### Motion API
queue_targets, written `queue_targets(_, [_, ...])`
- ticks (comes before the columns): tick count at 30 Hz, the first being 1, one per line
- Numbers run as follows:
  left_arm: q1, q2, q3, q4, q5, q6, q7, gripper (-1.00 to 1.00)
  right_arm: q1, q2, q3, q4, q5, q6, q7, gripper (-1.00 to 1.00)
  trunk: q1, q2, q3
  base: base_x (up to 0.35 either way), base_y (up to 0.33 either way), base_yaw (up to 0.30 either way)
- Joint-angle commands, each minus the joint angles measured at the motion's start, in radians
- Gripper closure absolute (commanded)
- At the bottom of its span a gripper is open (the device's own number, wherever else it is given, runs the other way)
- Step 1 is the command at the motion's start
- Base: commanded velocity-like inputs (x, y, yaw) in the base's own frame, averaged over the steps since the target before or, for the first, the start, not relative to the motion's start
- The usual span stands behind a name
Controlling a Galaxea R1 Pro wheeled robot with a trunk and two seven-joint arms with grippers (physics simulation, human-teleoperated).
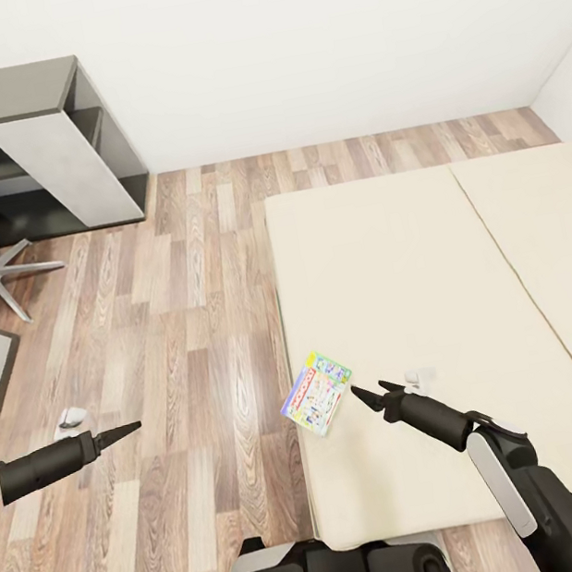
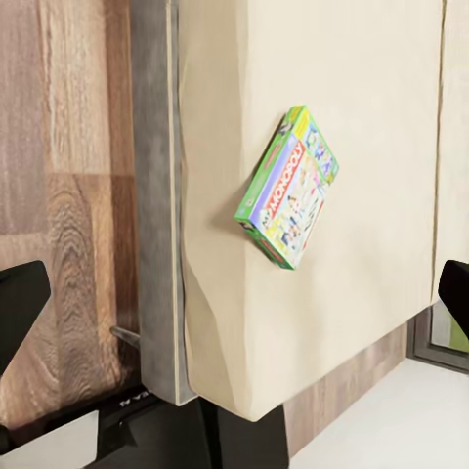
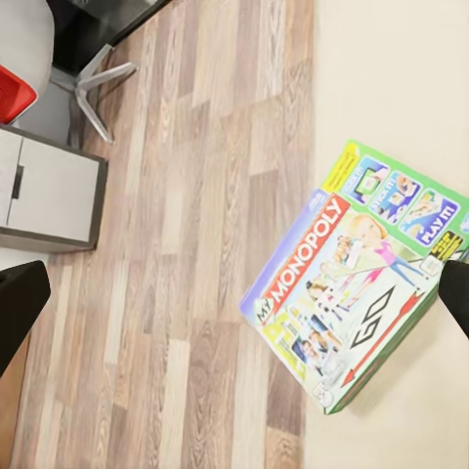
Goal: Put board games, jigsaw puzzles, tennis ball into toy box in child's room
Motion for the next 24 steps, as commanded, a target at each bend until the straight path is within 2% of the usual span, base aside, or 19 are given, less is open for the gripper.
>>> queue_targets(1, [0.0, 0.0, 0.0, 0.0, 0.002, 0.01, -0.002, -1.0, 0.0, 0.0, -0.001, -0.001, -0.008, 0.009, 0.001, -1.0, 0.001, -0.001, 0.001, 0.0, 0.0, 0.0])
queue_targets(24, [0.0, -0.001, -0.001, -0.001, 0.003, 0.01, -0.003, -1.0, 0.0, 0.003, 0.0, 0.0, -0.007, 0.009, 0.001, -1.0, 0.001, -0.001, 0.038, 0.0, 0.0, 0.0])
